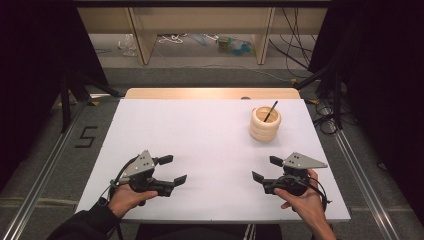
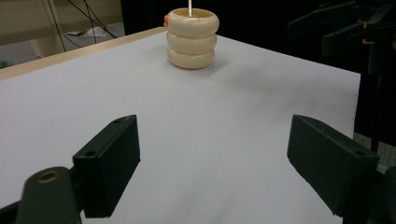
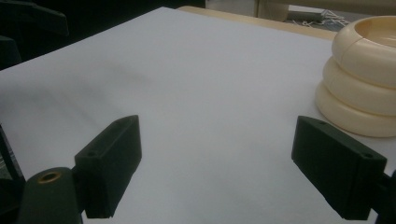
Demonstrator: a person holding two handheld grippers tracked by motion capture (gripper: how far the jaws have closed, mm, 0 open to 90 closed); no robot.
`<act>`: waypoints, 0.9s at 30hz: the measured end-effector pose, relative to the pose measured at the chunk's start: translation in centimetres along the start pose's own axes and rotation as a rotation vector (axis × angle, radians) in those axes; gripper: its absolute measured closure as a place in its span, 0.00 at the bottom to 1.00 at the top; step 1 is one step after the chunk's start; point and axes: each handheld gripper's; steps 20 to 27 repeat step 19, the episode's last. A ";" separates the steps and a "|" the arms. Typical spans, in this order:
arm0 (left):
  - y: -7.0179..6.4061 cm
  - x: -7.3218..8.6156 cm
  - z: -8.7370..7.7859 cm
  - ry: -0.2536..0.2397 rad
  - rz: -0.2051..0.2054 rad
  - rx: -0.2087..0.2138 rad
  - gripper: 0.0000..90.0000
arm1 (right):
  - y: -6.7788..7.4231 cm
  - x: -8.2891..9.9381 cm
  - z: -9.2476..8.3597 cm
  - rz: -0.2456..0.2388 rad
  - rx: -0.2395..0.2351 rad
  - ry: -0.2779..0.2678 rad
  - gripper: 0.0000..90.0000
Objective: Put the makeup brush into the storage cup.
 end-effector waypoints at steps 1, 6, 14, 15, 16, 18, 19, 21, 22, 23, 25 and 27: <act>0.0 0.0 0.0 0.001 -0.004 0.001 0.19 | 0.1 0.0 -0.1 0.001 0.003 0.008 0.19; 0.0 0.0 0.0 -0.003 -0.001 -0.001 0.19 | 0.1 0.1 -0.2 -0.021 0.012 0.002 0.19; 0.0 0.1 0.1 -0.008 -0.012 0.004 0.19 | 0.1 0.3 -0.1 -0.019 0.011 0.017 0.19; 0.0 0.0 0.0 -0.002 0.002 0.000 0.19 | 0.1 0.3 -0.1 -0.011 0.005 0.024 0.19; 0.0 0.0 0.0 0.000 0.002 -0.002 0.19 | 0.1 0.3 -0.1 -0.011 0.005 0.023 0.19; 0.1 0.0 0.1 -0.007 -0.003 0.006 0.19 | 0.1 0.3 -0.1 -0.025 0.010 0.014 0.19; 0.0 0.0 0.1 0.002 -0.011 -0.005 0.19 | 0.1 0.3 -0.1 -0.025 0.007 0.014 0.19; 0.0 0.0 0.1 0.002 -0.011 -0.005 0.19 | 0.1 0.3 -0.1 -0.025 0.007 0.014 0.19; 0.0 0.0 0.1 0.002 -0.011 -0.005 0.19 | 0.1 0.3 -0.1 -0.025 0.007 0.014 0.19; 0.0 0.0 0.1 0.002 -0.011 -0.005 0.19 | 0.1 0.3 -0.1 -0.025 0.007 0.014 0.19; 0.0 0.0 0.1 0.002 -0.011 -0.005 0.19 | 0.1 0.3 -0.1 -0.025 0.007 0.014 0.19; 0.0 0.0 0.1 0.002 -0.011 -0.005 0.19 | 0.1 0.3 -0.1 -0.025 0.007 0.014 0.19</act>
Point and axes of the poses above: each handheld gripper's, and its own axes: z roughly forward along the jaws, x roughly out of its underside, y roughly to its left, and after that the axes turned 2 degrees about z, right-handed
